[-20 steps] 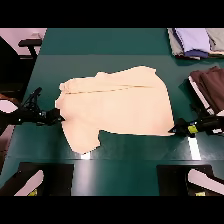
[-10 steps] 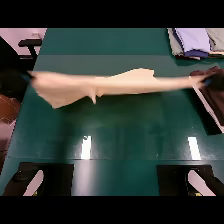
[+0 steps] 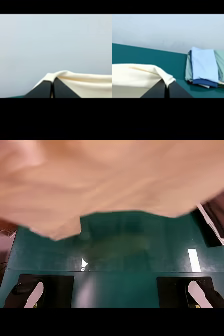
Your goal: Fold the shirts.
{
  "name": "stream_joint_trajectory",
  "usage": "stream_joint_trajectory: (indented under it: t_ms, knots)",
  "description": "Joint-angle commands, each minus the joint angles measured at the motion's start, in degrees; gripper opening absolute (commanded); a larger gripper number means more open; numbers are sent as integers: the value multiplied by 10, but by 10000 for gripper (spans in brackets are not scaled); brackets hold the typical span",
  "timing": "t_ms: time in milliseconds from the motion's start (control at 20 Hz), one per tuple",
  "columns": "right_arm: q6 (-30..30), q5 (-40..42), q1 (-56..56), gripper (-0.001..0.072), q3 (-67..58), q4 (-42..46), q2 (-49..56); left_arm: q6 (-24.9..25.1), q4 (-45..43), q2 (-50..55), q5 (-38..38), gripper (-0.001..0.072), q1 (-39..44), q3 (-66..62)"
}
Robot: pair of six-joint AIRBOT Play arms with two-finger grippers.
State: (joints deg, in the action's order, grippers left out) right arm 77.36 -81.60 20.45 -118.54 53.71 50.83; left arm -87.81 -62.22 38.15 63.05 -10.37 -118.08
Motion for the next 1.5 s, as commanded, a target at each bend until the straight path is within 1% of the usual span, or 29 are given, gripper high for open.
stream_joint_trajectory:
  t_ms: [0, 50, 150, 250, 350, 450, 500, 650, 750, 900, 1000, 1150, 1200, 1300, 1400, 1450]
  knots:
    - [28, -44, 40, 15, -68, 2, 23, -25, -49, 9, 22, 22, 0, -31]
    - [28, -43, 40, 14, -47, -3, 23, -25, -48, 20, 48, 22, 0, -9]
    - [28, -39, 17, 15, 35, 1, 24, -24, -28, 55, 109, 23, 0, 51]
    - [28, -47, -28, 15, 110, 25, 49, -22, 3, 108, 162, 23, 0, 119]
    - [28, -47, -105, 14, 166, 101, 101, -16, 14, 166, 188, 23, 0, 191]
    - [43, -62, -170, 15, 208, 202, 175, 5, 13, 226, 188, 23, 0, 263]
    - [47, -71, -193, 15, 225, 219, 216, 16, 13, 257, 185, 23, 0, 293]
    - [47, -60, -228, 15, 240, 216, 331, 33, 13, 360, 162, 23, 8, 358]
    - [47, -43, -235, 15, 199, 208, 412, 57, 12, 430, 112, 24, 19, 362]
    - [47, -26, -235, 15, 98, 207, 508, 59, 13, 504, 7, 23, 41, 349]
    - [47, -21, -235, 16, 38, 207, 549, 64, 12, 533, -20, 23, 46, 319]
    - [47, -11, -230, 17, 8, 209, 558, 74, 10, 541, -12, 24, 46, 277]
    - [46, -10, -226, 17, 8, 209, 553, 75, 9, 541, 8, 24, 46, 263]
    - [41, -12, -216, 17, 32, 209, 530, 83, 9, 538, 75, 23, 46, 244]
    - [35, -11, -208, 17, 90, 210, 496, 84, 2, 537, 138, 23, 47, 254]
    - [35, -6, -204, 17, 129, 210, 478, 84, -2, 537, 153, 23, 47, 269]
